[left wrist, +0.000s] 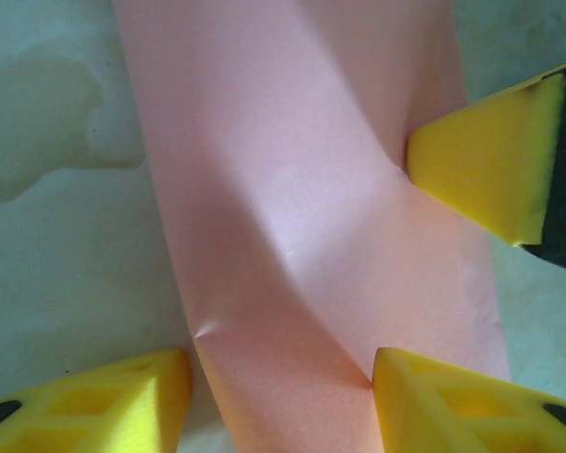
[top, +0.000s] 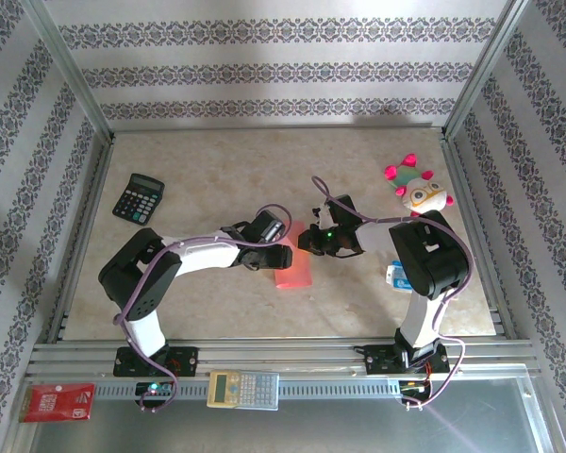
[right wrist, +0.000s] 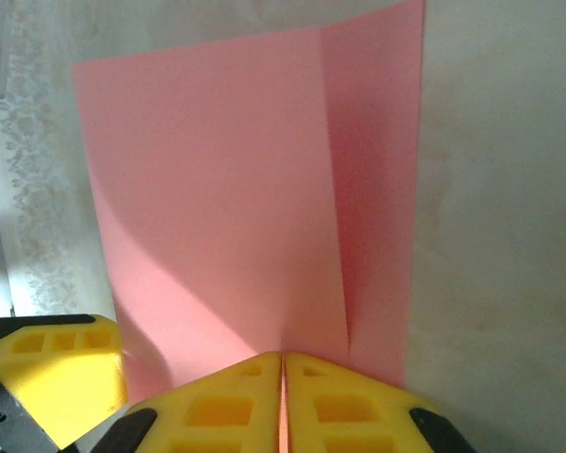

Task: Fold a paper plane with a square sheet of paper (pick it up from the middle)
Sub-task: First fold in half a square sheet of paper at the center of the table.

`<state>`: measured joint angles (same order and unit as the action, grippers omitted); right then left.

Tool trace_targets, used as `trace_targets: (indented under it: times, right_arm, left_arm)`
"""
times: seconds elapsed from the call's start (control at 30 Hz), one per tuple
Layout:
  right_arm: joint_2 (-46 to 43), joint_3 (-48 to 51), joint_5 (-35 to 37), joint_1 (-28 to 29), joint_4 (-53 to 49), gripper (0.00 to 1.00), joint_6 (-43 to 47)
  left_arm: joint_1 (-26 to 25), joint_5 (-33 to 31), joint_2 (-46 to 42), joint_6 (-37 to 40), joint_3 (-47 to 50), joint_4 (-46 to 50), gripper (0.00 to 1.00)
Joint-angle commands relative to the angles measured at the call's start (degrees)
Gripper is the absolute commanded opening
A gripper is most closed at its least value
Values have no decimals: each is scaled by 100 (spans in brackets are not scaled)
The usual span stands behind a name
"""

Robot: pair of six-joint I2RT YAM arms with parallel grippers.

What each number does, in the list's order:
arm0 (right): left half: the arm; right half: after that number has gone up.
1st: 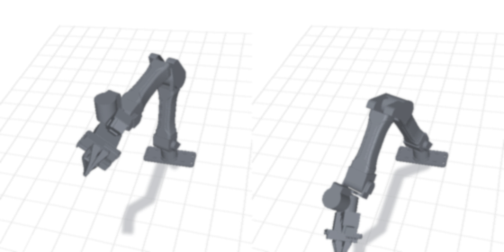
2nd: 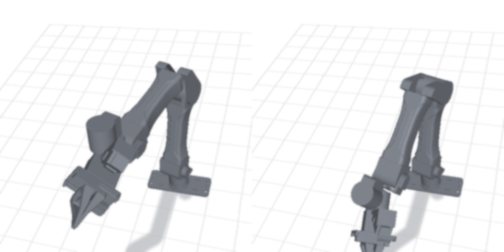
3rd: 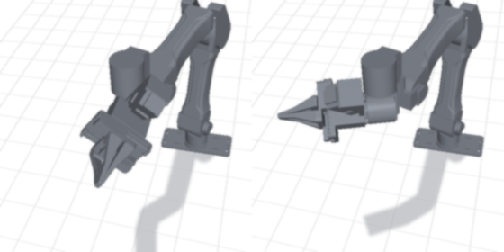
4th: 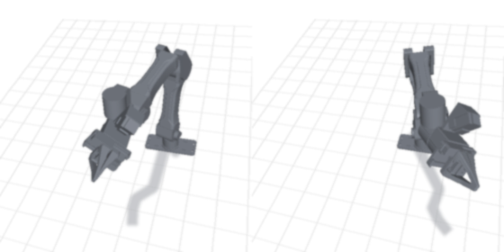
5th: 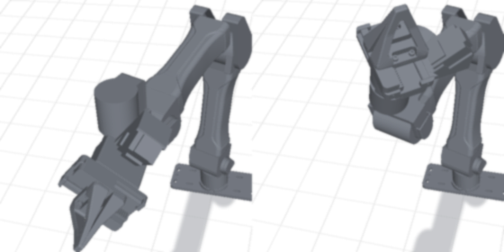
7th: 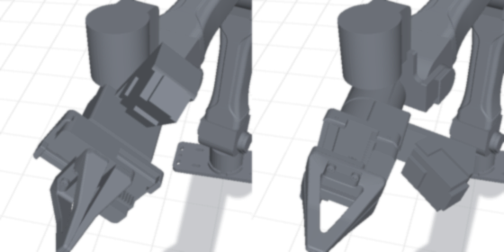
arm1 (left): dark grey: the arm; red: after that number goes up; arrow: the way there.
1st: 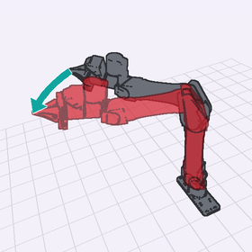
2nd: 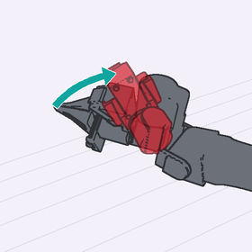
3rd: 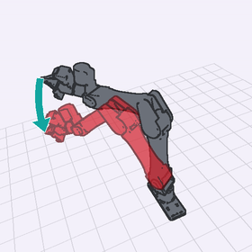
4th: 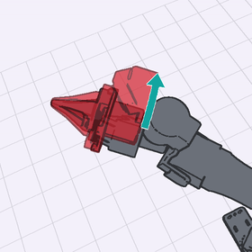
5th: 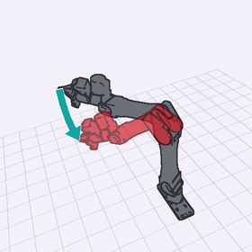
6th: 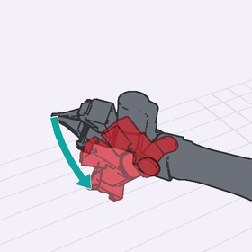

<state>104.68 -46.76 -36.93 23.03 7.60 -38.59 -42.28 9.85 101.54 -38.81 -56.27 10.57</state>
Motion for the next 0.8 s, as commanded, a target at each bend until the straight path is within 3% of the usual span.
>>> trace_targets:
  times: [0.0, 0.3, 0.43, 0.77]
  right_arm:
    - [-427, 47, 23, -24, 14, 15, -37]
    - [-1288, 352, 493, -103, -559, 24, 24]
    - [-1250, 370, 833, -5, -774, 28, 74]
    - [-849, 456, 878, 301, -650, 33, 36]
  left_arm:
    - [-71, -247, 220, -133, -97, 54, 53]
    - [-72, -852, 353, 100, -165, 411, 51]
    - [-70, -825, 367, 75, -156, 377, 53]
    - [-70, -893, 414, -66, -136, 262, 55]
